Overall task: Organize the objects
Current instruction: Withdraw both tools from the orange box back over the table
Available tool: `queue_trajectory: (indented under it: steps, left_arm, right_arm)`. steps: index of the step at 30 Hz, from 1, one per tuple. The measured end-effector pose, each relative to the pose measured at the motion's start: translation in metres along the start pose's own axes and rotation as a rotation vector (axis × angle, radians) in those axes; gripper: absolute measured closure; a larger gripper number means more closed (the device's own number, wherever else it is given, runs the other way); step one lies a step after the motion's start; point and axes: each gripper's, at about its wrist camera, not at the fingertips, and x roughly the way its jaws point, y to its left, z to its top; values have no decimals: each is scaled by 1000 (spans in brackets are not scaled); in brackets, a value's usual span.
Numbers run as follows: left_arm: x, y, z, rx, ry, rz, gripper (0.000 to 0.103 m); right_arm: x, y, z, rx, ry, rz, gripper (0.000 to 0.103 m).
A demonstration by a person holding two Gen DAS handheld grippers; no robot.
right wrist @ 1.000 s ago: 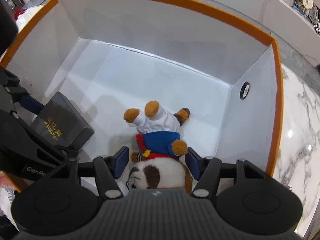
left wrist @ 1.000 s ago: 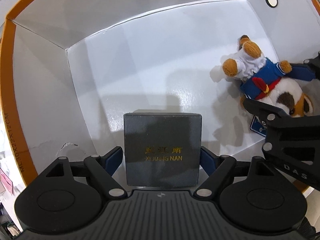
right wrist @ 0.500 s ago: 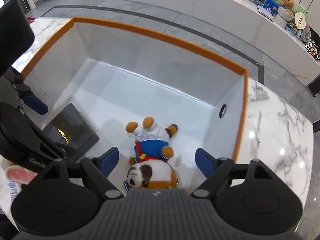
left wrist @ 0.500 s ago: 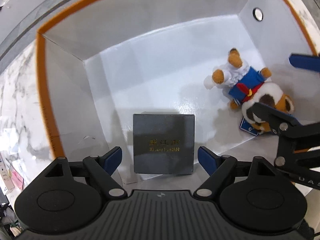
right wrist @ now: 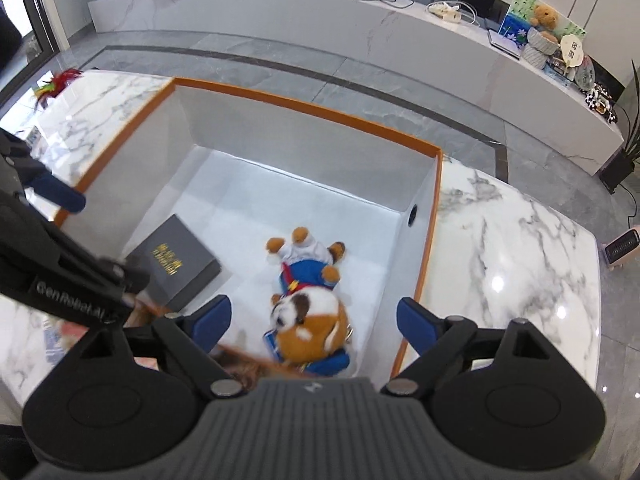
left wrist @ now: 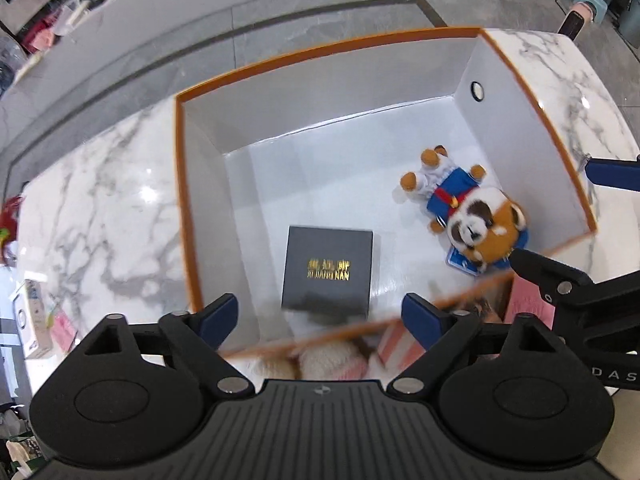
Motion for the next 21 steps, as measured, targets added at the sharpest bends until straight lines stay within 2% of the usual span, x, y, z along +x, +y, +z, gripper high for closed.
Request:
queue_trajectory:
  steps: [6, 10, 17, 21]
  left_arm:
    - [-40, -8, -51, -5, -103, 15, 0]
    - [-58, -10, -92, -50, -176, 16, 0]
    - [-50, -16, -159, -159, -278, 50, 0]
    - [-37, -20, -190, -184, -310, 62, 0]
  right_arm:
    - [-38, 17, -39, 12, -50, 17, 9]
    - [-57, 30, -72, 30, -94, 23, 9]
    - [-65, 62, -136, 50, -177, 2, 7]
    - [-60, 77, -167, 54, -201, 2, 7]
